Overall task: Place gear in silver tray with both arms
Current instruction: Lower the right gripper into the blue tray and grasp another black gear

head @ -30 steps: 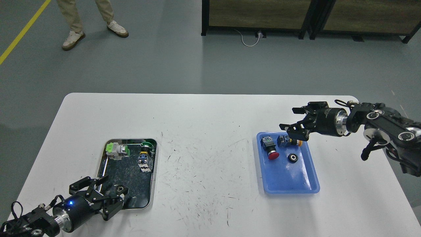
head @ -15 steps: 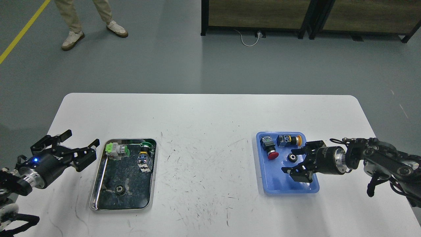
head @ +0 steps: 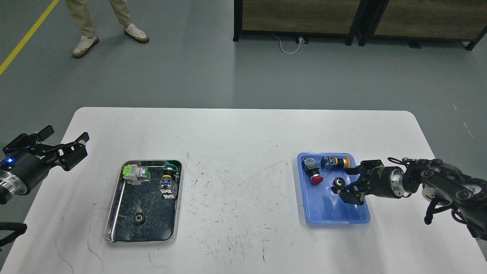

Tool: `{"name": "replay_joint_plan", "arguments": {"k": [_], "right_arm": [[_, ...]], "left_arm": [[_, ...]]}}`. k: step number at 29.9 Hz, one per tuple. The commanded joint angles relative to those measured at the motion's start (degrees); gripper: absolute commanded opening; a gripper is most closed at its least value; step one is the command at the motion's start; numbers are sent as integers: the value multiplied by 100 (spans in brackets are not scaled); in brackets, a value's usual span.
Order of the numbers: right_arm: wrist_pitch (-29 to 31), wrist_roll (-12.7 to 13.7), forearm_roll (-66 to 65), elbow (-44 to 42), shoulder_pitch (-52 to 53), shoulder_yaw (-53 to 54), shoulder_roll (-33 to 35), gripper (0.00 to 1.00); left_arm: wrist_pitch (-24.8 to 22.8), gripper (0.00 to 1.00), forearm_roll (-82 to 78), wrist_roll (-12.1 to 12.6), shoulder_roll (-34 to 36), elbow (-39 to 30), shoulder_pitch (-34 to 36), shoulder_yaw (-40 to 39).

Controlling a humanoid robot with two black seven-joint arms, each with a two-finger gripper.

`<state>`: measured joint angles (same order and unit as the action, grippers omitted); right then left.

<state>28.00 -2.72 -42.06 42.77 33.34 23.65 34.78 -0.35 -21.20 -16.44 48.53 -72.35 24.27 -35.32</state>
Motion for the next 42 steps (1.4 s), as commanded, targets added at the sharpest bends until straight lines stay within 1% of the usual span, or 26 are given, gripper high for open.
{"name": "replay_joint_plan", "arguments": {"k": [1,8,13,14,17,26,35,37,42], "right_arm": [[0,-1,-4,-111,-12,17,-67,82],[0,-1,-4,-243,-12,8,-225,82],[0,-1,-4,-305,-12,8,-261,79],[0,-1,-4,-331,-12,-1,-270,76],[0,-1,-4,-331,-12,-1,-270,72],[0,-1,-12,-340,-3,-9,-270,48],[0,-1,-21,-340,-3,-18,-270,30],[0,-1,-21,-340,-3,-18,-270,28],[0,-9,-13,-226,-3,17,-226,28]], "left_arm": [[0,97,2,9,8,1,34,-2],[0,97,2,9,25,1,69,-10],[0,97,11,9,60,1,78,-10],[0,97,11,9,60,1,78,-10],[0,97,11,9,60,1,86,-10],[0,97,2,9,69,1,86,-10],[0,97,2,9,69,1,78,-19],[0,97,2,9,69,1,78,-19],[0,97,11,9,78,1,86,-19]]}}
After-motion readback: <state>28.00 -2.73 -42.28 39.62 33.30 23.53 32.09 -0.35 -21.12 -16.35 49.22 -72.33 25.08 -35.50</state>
